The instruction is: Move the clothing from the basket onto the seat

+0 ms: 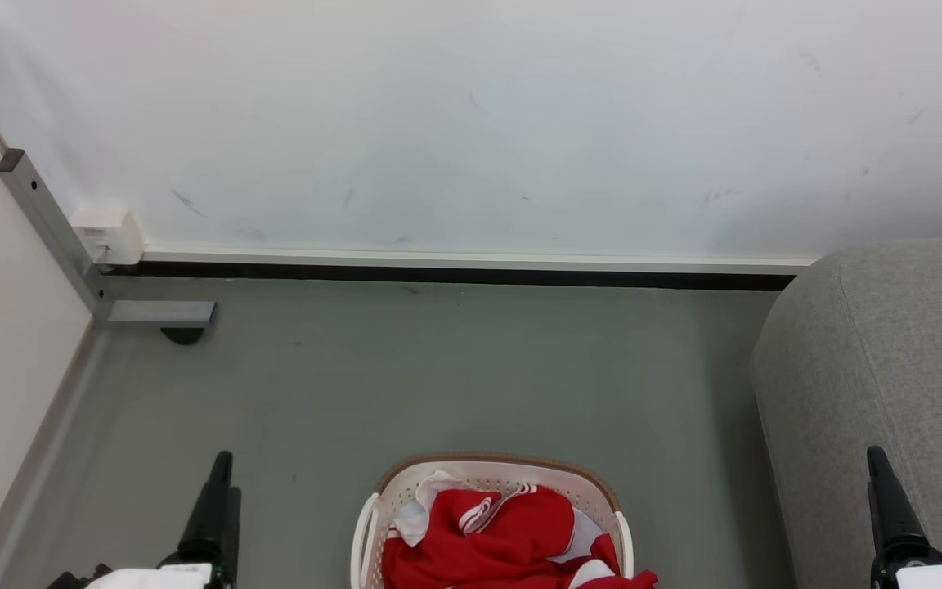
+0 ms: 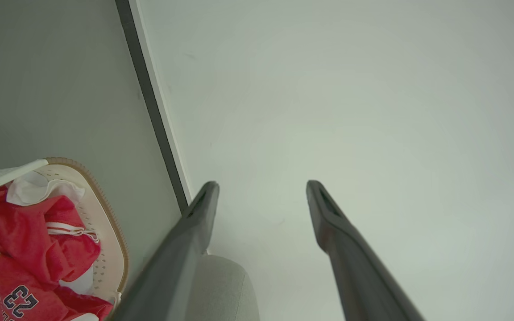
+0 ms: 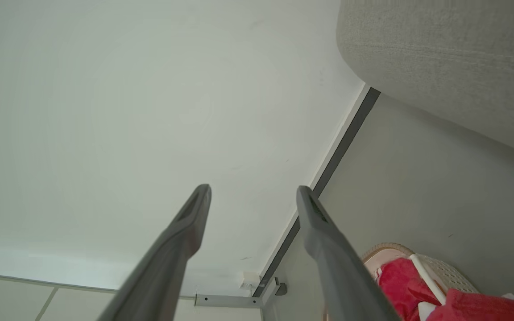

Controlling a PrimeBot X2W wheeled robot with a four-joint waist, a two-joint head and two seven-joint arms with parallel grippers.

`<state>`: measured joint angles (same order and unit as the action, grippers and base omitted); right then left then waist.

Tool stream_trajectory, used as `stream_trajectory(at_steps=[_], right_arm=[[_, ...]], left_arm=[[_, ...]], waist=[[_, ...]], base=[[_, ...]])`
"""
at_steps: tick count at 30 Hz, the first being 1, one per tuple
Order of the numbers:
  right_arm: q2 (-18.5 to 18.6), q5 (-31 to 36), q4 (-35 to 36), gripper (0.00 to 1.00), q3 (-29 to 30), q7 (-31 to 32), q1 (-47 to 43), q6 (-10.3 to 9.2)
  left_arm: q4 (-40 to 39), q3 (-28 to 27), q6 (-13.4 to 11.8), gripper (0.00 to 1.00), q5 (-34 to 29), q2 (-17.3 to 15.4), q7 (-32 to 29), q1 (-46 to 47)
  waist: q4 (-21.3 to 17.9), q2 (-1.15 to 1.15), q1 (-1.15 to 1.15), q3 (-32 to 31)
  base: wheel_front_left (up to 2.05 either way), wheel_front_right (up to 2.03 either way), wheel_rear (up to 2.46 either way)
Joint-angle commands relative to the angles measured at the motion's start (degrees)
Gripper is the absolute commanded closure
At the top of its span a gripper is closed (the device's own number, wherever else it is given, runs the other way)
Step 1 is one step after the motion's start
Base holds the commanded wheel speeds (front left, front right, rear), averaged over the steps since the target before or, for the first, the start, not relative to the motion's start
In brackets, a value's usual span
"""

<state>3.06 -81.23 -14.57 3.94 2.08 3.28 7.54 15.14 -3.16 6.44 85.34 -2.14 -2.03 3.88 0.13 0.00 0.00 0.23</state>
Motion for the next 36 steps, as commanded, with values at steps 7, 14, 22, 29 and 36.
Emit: stream_trajectory(at_steps=[7,14,22,29,36], right_arm=[[0.9,11.0,3.0,0.00,-0.8,-1.9,-0.3,-0.01],[1.5,19.9,3.9,0.00,-1.7,-3.5,-0.9,-0.02],[2.4,29.0,4.7,0.00,-3.4,-5.5,-1.5,-0.03],[2.9,34.7,5.1,0.00,-4.4,-6.8,-1.9,-0.03],[3.2,39.6,5.4,0.00,-5.3,-8.1,-2.2,-0.04]], left_arm=[[-2.6,1.7,-1.9,0.00,-8.0,-0.4,1.9,0.2],[-4.4,3.3,-3.9,0.00,-15.9,-0.5,3.5,-0.2],[-5.1,5.7,-5.9,0.00,-24.8,-0.5,5.4,-0.9],[-5.4,7.2,-7.1,0.00,-32.5,-0.6,6.8,-1.3],[-6.1,8.2,-8.2,0.00,-38.7,-0.6,8.0,-1.8]], waist=[[0.0,0.00,0.00,0.0],[0.0,0.00,0.00,0.0],[0.1,0.00,0.00,-0.1],[0.2,0.00,0.00,-0.2],[0.3,0.00,0.00,-0.2]], base=[[0.00,0.00,0.00],[0.00,0.00,0.00],[0.00,0.00,0.00],[0.00,0.00,0.00],[0.00,0.00,0.00]])
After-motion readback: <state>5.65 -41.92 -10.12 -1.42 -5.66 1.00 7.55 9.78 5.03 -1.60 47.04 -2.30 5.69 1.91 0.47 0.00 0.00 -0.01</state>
